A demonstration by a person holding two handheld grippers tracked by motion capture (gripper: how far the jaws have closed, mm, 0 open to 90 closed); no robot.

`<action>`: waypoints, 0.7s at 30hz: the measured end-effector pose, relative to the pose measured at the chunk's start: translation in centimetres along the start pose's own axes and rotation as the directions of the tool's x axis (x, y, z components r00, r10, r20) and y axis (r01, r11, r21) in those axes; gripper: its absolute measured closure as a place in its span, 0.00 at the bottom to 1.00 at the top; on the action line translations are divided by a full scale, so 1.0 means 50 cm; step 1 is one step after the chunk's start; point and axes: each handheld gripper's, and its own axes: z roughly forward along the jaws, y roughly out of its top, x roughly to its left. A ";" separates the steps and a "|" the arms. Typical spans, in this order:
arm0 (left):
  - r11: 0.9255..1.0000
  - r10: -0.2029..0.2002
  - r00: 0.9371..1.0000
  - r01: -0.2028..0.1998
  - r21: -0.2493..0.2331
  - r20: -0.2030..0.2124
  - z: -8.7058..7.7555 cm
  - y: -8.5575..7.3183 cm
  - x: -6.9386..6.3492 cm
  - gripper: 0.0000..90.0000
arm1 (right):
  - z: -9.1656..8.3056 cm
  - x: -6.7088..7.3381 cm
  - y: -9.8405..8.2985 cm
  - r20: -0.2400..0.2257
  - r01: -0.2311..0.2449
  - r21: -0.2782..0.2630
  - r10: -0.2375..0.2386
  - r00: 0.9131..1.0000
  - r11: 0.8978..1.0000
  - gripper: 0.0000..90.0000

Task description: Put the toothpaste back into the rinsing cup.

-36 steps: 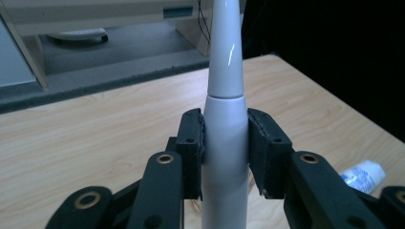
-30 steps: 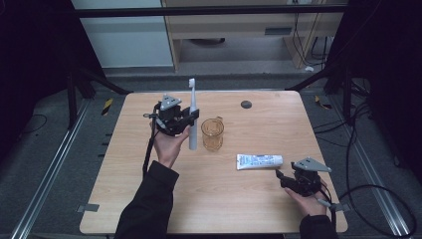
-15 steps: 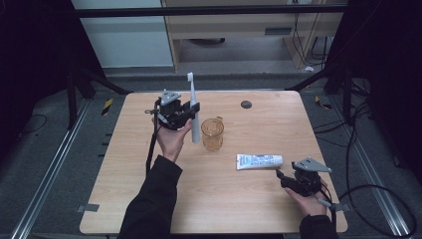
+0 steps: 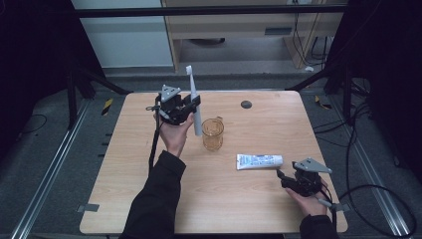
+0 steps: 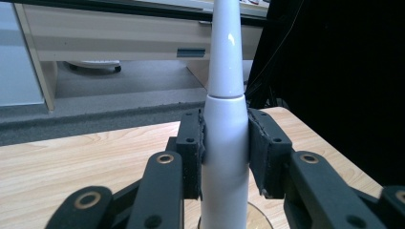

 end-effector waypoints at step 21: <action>1.000 0.003 1.000 -0.003 -0.025 -0.005 0.042 0.000 -0.015 0.75 | 0.001 -0.003 -0.004 0.012 0.017 -0.002 -0.017 1.000 1.000 0.38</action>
